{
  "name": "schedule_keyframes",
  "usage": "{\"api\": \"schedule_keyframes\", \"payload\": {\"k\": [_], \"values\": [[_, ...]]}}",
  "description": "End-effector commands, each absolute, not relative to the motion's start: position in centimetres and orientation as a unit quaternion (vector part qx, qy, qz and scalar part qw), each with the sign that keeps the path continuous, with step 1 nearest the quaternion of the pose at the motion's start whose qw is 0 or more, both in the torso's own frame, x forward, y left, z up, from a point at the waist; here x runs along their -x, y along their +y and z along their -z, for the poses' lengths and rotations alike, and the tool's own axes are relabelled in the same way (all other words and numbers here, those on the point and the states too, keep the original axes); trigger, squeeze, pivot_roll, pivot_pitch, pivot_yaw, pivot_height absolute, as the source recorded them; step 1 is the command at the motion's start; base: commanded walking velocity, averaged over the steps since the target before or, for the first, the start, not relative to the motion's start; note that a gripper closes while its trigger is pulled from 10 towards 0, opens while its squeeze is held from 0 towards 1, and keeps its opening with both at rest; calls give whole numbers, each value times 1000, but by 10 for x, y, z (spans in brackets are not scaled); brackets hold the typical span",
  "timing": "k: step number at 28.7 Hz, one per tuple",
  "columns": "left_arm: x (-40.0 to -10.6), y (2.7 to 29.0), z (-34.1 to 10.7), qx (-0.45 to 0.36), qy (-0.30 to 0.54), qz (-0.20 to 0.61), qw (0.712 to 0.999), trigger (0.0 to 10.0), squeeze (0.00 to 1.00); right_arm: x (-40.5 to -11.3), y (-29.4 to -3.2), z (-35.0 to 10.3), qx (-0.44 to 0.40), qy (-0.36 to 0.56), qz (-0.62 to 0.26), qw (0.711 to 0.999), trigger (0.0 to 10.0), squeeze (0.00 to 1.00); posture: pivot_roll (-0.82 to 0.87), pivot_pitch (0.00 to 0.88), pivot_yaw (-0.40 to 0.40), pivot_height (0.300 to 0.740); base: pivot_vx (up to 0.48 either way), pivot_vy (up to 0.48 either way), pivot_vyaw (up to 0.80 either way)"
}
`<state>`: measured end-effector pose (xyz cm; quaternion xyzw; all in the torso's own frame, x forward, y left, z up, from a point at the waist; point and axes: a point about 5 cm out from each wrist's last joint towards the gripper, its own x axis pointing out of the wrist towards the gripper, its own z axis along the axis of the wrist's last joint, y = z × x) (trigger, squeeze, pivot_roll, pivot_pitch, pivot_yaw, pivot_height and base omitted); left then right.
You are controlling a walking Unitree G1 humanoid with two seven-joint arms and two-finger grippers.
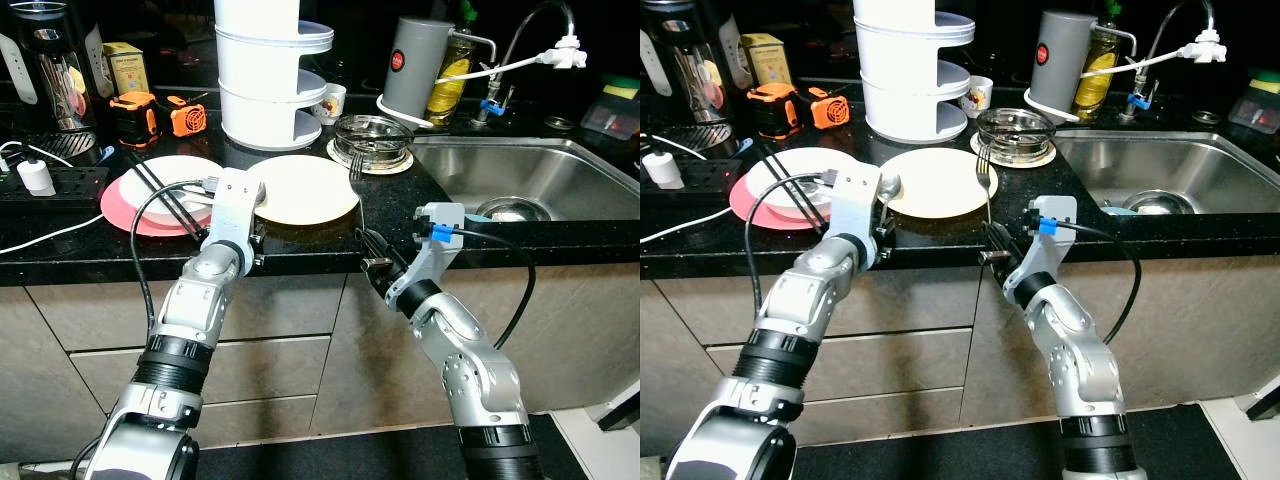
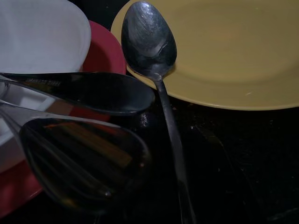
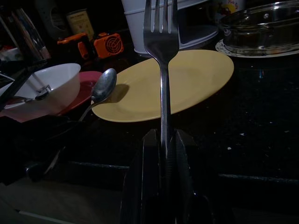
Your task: Kitchen organization
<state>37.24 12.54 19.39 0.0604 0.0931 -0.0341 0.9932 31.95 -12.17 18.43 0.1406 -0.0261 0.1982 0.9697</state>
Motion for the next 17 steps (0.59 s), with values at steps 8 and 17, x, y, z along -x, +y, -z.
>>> {"api": "schedule_keyframes", "payload": {"k": [8, 17], "values": [[-373, 122, -188, -40, 125, 46, 990, 10000, 0, -320, -126, -195, -140, -42, -194, 970, 10000, 0, 61, 0, -62, 740, 0, 0, 0], [-372, 117, -184, -22, 145, 70, 987, 0, 0, -321, -126, -198, -139, -46, -194, 970, 10000, 0, 61, 0, -64, 740, 0, 0, 0]]}}
